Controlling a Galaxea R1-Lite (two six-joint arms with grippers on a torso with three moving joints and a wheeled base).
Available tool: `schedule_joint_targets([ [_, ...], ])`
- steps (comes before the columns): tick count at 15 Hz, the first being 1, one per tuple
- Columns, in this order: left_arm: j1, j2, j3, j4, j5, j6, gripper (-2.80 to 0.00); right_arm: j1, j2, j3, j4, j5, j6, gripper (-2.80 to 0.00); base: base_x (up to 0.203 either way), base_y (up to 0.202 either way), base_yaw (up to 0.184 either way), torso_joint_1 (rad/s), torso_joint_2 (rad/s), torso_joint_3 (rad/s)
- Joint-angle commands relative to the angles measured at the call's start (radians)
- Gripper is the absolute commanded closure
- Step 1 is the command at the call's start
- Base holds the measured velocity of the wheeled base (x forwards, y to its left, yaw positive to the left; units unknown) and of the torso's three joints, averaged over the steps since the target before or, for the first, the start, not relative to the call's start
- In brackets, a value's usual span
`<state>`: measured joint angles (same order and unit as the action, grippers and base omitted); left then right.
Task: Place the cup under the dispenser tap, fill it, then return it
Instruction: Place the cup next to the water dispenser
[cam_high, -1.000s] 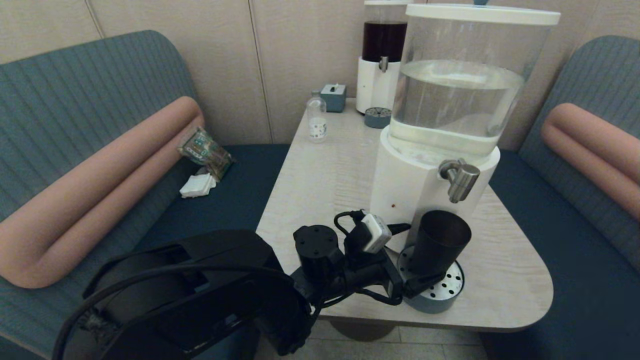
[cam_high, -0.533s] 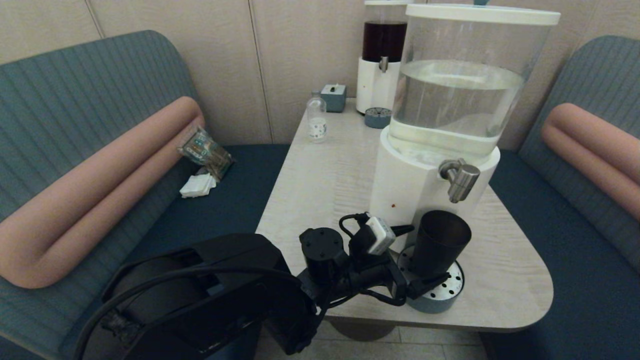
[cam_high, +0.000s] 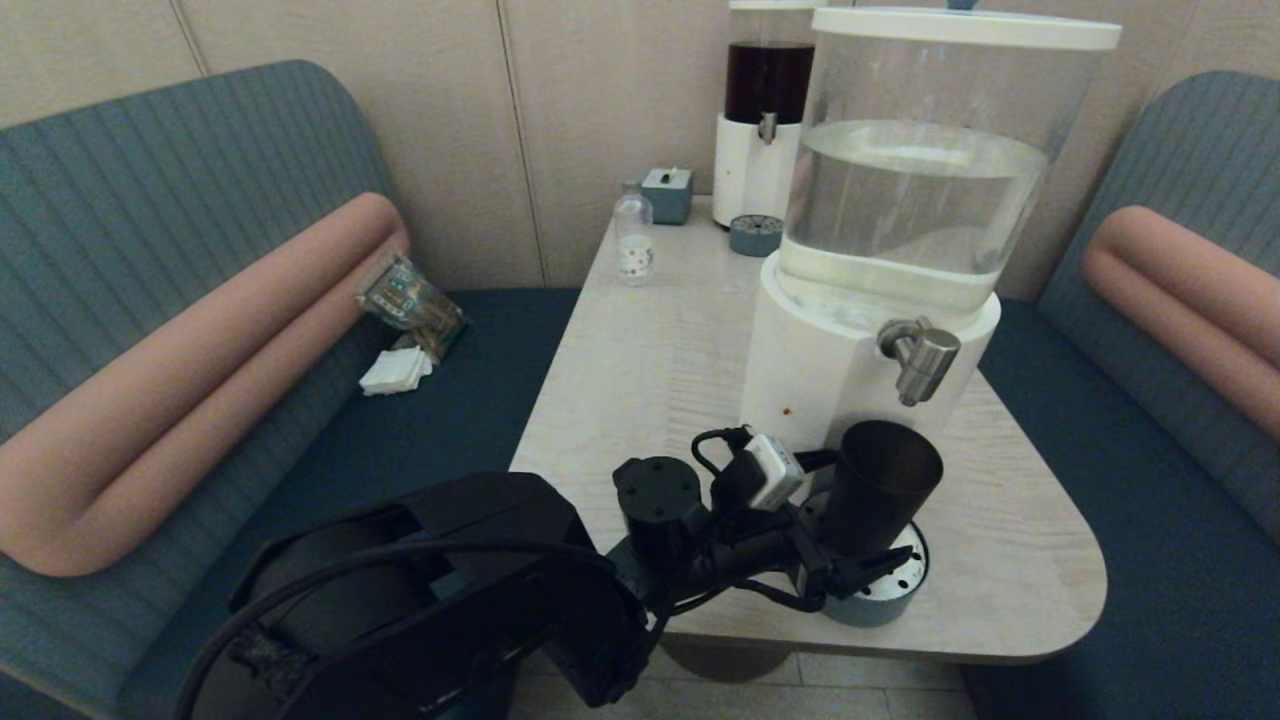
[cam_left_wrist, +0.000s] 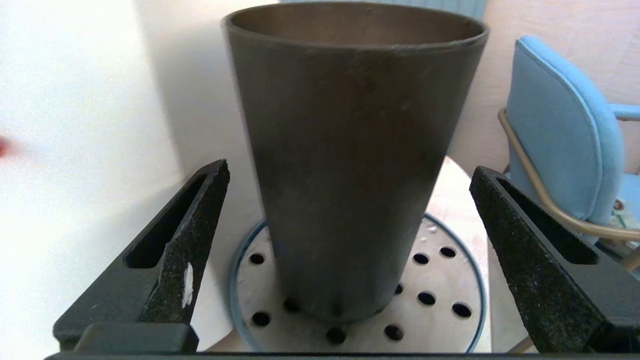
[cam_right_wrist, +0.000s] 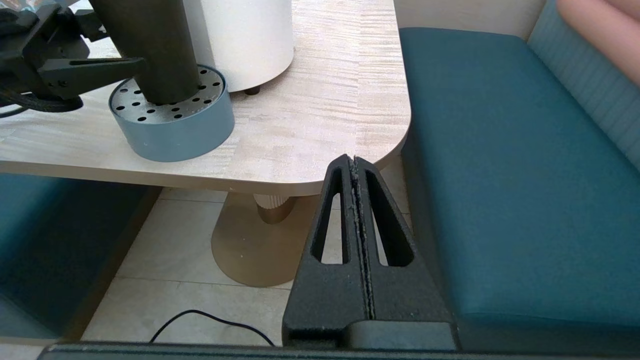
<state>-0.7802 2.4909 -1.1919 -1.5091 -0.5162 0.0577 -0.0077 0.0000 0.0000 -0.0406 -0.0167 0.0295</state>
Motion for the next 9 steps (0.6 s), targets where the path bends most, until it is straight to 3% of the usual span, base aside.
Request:
schedule_joint_targets([
  [1, -0.005, 0.011, -0.015, -0.005, -0.001, 0.001, -2.80, 0.000, 0.002, 0.015, -0.001, 0.000, 0.001, 0.00, 0.000, 0.000, 0.000, 0.000, 0.00, 0.000],
  [9, -0.008, 0.029, -0.065, 0.029, -0.001, 0.001, -2.80, 0.000, 0.002, 0.015, -0.001, 0.000, 0.000, 0.00, 0.000, 0.000, 0.000, 0.000, 0.00, 0.000],
])
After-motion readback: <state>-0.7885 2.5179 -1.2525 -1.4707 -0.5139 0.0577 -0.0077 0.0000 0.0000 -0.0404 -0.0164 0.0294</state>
